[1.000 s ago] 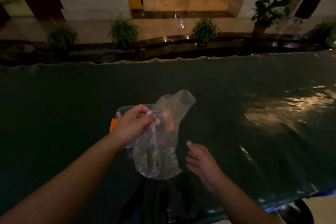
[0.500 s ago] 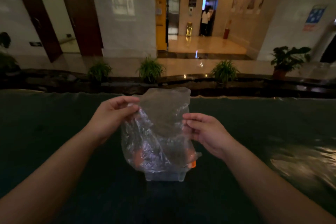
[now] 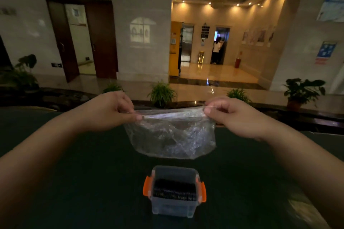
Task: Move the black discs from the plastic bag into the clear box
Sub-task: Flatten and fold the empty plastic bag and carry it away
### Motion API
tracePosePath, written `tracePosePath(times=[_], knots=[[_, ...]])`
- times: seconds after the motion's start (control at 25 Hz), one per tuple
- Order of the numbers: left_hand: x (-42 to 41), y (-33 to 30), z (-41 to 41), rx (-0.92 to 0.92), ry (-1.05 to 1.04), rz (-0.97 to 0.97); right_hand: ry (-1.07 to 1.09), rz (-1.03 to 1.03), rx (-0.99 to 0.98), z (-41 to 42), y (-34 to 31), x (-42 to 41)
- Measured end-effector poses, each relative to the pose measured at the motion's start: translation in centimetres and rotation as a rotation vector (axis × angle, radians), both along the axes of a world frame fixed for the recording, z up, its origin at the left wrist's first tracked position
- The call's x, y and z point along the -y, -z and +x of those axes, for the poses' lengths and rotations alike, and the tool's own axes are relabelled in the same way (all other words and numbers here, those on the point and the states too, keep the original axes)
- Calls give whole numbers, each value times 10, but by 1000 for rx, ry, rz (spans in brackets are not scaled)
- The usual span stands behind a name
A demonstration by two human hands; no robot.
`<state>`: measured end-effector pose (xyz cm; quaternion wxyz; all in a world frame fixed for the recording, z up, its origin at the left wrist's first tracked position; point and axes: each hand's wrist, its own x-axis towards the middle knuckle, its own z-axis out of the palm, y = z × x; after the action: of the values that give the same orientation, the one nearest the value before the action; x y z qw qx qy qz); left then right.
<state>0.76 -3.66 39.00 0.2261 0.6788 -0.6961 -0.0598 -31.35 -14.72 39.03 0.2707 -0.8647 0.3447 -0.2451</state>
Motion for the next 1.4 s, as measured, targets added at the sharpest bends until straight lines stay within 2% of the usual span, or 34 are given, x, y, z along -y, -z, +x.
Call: tracePosePath(times=[0.08,0.24,0.36,0.48,0.6,0.68,0.76,0.88,0.96,1.04,1.12,1.2,1.4], knots=[[-2,-11,-9,-54,96,101,-94,36,-8,8,-16,-4],[11,-17,-48,-361,304,248,-254,132,-4,38,-42,-5],[18,-17,-60,-555,308,262,-239,255,185,50,-52,2],[20,-12,-59,-850,213,161,-135,573,538,47,-40,16],[24,-4,-60,-1137,124,54,-329,917,674,47,-1,18],[27,4,-63,-1184,55,-29,-431,952,654,53,25,9],[29,10,-63,-1183,32,-69,-374,829,610,64,37,2],[24,13,-47,-1118,103,42,-210,761,632,69,36,1],[19,14,-33,-1054,187,158,-177,744,627,64,31,4],[15,17,-21,-1052,214,173,-178,702,577,59,26,6],[13,19,-14,-1131,225,132,-208,645,521,55,21,8],[11,18,-11,-1210,230,74,-257,649,547,53,17,9],[5,23,-14,-1224,250,-2,-303,718,722,55,26,2]])
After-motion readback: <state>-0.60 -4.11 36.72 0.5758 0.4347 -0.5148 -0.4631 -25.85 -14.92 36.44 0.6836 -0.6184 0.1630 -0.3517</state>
